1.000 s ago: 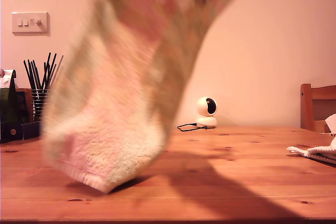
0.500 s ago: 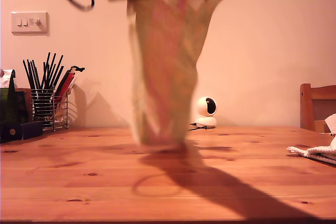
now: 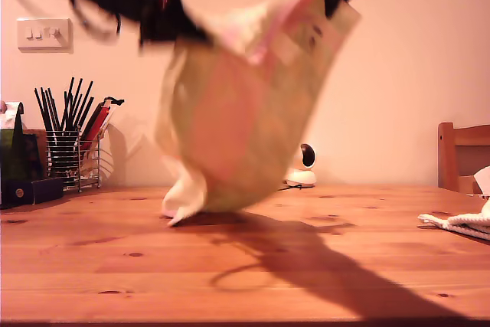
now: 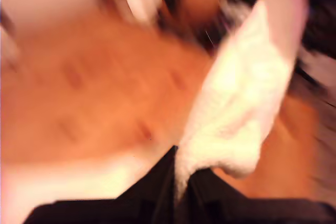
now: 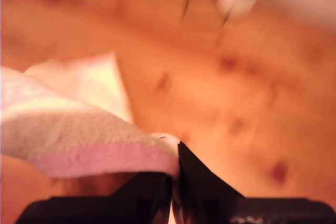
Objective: Fold the tea towel in front of you. After folding it, place it to the right side.
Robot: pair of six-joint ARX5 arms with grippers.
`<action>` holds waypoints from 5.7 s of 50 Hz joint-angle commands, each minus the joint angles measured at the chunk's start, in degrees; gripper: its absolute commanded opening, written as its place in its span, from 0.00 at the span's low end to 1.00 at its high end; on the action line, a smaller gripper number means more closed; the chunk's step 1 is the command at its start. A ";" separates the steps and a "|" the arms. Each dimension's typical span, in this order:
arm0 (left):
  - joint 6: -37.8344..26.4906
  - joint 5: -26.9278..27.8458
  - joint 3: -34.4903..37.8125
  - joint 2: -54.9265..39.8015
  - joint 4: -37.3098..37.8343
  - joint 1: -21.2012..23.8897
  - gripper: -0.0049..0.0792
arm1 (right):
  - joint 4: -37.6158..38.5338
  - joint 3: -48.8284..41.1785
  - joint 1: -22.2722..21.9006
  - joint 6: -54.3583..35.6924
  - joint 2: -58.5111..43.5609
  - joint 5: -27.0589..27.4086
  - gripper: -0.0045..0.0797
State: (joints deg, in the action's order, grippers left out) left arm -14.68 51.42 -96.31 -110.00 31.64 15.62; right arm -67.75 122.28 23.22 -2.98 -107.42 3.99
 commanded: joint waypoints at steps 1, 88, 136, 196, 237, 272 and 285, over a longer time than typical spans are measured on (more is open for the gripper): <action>-4.74 0.83 0.98 -4.44 8.09 1.18 0.03 | -2.47 -0.07 -0.26 0.48 -4.70 -1.14 0.04; -10.82 -2.01 14.43 -6.56 31.85 11.23 0.32 | 3.10 -19.65 0.20 -7.32 -3.76 -18.47 0.43; 5.77 -23.04 14.43 -6.58 4.52 3.28 0.03 | 44.57 -19.63 0.09 3.74 -22.27 -29.44 0.04; 7.26 -21.70 13.35 -5.46 8.66 3.26 0.04 | 36.22 -17.77 -0.04 0.83 -28.65 -21.81 0.04; 8.63 -20.09 13.35 -5.07 2.97 4.63 0.04 | 33.42 -16.81 -5.62 5.38 -28.59 7.08 0.04; 4.46 -19.26 13.35 -3.76 0.96 15.76 0.04 | 31.12 -12.00 -9.77 -2.21 -22.12 -9.62 0.04; 5.92 -25.57 13.38 0.98 -6.49 15.89 0.04 | 39.15 -12.02 -11.69 -1.33 -16.17 -14.21 0.04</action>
State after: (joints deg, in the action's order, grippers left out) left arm -9.13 26.37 -82.50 -111.26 26.89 32.51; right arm -30.06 110.15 12.14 -4.58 -126.52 -9.28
